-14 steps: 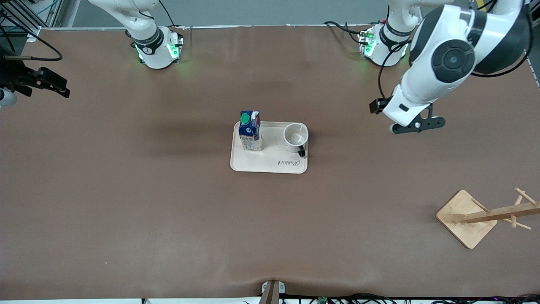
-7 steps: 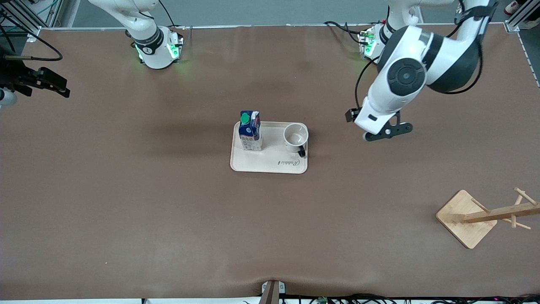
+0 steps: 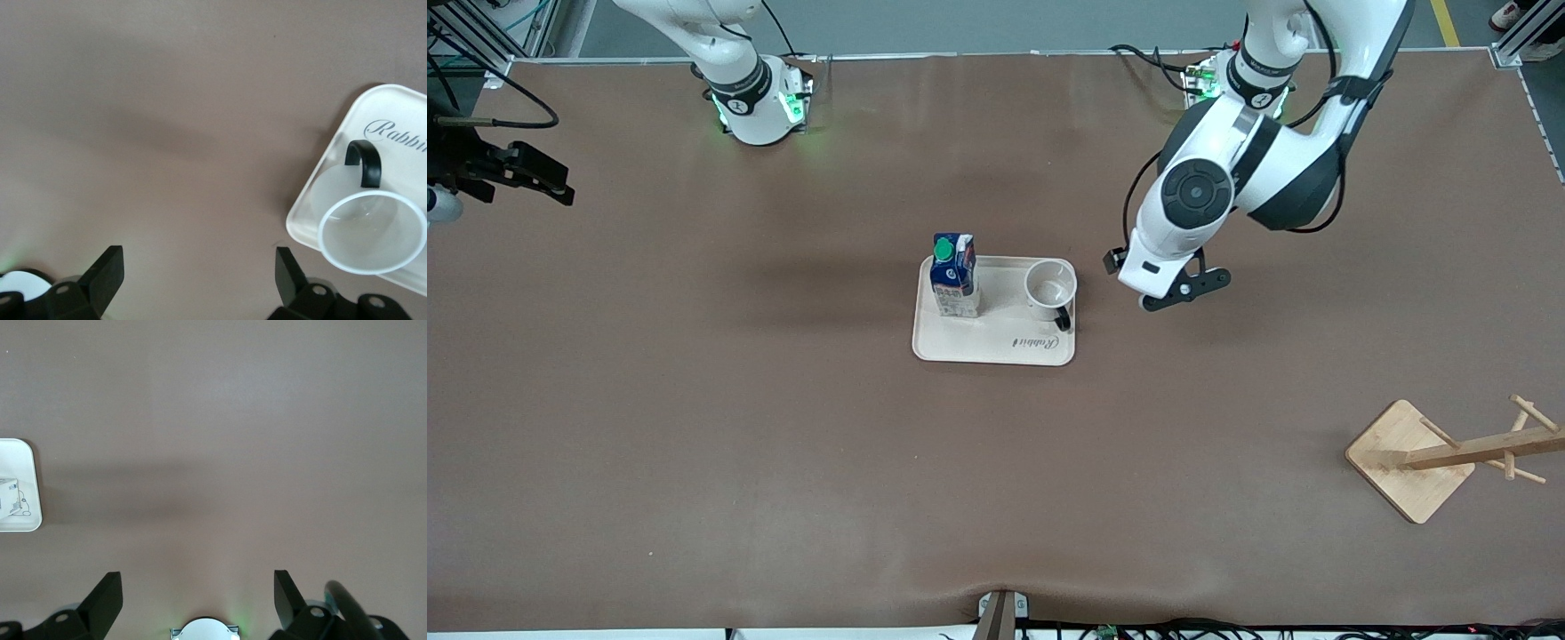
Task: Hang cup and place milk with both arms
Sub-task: 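Lower the open left gripper over the white mug's rim, then close the left gripper on the mug rim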
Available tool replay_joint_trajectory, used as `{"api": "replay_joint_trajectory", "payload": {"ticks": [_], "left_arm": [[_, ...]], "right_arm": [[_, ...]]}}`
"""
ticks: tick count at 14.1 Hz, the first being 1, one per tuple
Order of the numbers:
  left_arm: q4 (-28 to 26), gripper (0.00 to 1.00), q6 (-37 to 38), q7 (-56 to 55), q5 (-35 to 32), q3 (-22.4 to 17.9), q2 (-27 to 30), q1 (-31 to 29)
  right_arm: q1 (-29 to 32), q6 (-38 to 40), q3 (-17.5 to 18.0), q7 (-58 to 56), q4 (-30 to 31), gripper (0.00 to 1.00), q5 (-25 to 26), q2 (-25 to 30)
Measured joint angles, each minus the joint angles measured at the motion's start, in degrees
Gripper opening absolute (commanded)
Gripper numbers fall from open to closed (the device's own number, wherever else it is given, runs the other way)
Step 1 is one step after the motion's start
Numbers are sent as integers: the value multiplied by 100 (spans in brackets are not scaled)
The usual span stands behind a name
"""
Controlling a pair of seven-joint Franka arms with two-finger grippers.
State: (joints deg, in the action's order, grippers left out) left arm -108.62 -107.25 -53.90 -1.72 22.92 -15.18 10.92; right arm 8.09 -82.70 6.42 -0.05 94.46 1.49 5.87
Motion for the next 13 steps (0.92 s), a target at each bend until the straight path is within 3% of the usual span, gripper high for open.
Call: {"api": "replay_joint_trajectory", "payload": {"ticks": [3, 9, 13], "left_arm": [[-33, 100, -410, -514, 0, 6, -195, 281], [-614, 100, -1772, -1072, 0, 17, -379, 791], [-850, 88, -2429, -1133, 0, 16, -530, 873]], "right_arm": [[0, 1, 0, 0, 0, 100, 0, 0], [1, 1, 0, 0, 0, 100, 0, 0], [1, 2, 0, 0, 0, 100, 0, -1]]}}
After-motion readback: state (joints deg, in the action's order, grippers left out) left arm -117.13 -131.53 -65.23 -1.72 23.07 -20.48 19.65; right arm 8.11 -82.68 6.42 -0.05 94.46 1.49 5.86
